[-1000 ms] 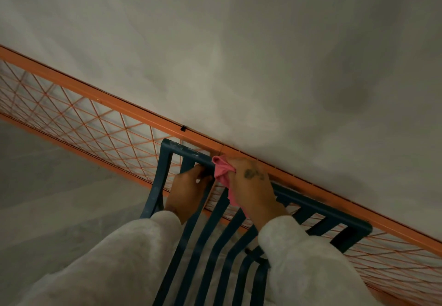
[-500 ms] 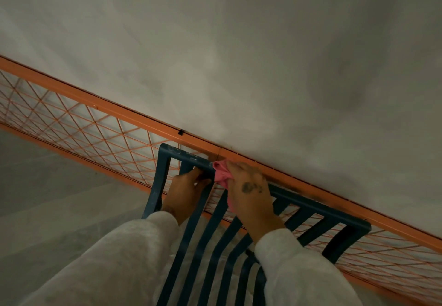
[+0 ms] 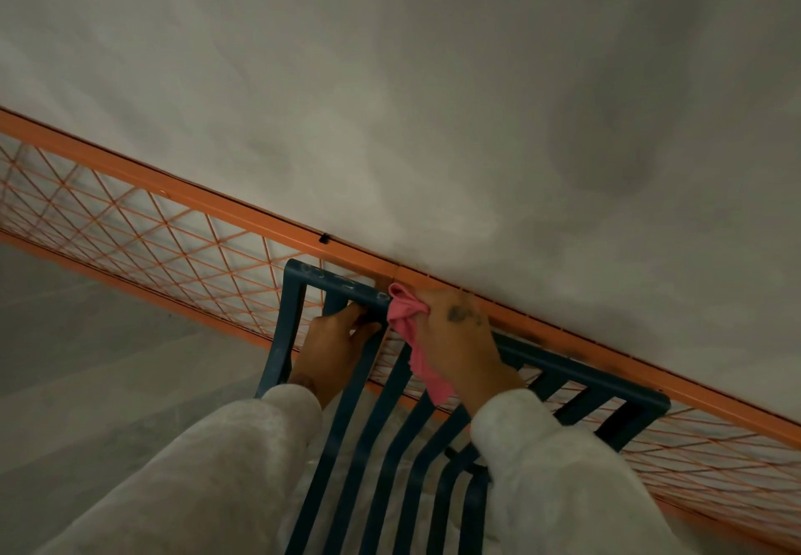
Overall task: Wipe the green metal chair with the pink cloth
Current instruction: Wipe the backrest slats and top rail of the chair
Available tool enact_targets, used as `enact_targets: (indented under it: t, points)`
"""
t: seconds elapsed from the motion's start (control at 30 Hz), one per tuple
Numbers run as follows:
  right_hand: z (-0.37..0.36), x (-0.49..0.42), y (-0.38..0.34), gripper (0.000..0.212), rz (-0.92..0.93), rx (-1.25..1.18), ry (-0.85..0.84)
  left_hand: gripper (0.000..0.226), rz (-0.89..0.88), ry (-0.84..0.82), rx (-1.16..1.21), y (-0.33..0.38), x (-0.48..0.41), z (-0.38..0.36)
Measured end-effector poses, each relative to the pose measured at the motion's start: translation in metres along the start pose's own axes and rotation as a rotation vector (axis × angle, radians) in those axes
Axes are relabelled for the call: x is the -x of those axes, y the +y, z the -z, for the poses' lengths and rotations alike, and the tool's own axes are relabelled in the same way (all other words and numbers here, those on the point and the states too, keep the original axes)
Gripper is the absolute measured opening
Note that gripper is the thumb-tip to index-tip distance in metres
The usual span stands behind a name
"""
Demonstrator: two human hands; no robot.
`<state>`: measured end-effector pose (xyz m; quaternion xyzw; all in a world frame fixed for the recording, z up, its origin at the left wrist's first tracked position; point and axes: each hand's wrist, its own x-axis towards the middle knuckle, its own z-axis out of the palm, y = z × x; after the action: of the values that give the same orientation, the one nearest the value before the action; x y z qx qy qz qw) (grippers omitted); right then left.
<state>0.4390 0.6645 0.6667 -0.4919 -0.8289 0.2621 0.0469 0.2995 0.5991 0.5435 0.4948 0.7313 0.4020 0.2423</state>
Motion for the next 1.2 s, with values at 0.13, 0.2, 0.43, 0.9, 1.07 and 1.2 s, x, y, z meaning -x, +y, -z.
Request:
enact_targets:
  t: [0.13, 0.2, 0.43, 0.9, 1.07, 1.2]
  points:
    - [-0.003, 0.015, 0.026, 0.035, 0.081, 0.081, 0.030, 0.019, -0.013, -0.034, -0.008, -0.001, 0.001, 0.002]
    - [0.006, 0.019, 0.044, 0.041, 0.037, 0.111, 0.008, 0.019, -0.014, -0.024, -0.005, -0.003, 0.002, 0.002]
    - [0.009, 0.016, 0.047, 0.038, -0.056, 0.015, 0.125, 0.013, 0.004, 0.012, -0.038, 0.000, 0.007, 0.013]
    - [-0.020, -0.019, -0.019, 0.022, 0.040, 0.002, 0.031, 0.022, 0.192, 0.250, -0.023, -0.008, 0.008, 0.035]
    - [-0.034, -0.013, -0.027, 0.028, 0.149, 0.158, 0.016, 0.019, 0.113, 0.094, -0.191, -0.016, 0.007, 0.033]
    - [-0.015, 0.005, 0.004, 0.043, 0.166, 0.159, 0.064, 0.013, 0.134, 0.015, -0.237, -0.031, 0.008, 0.045]
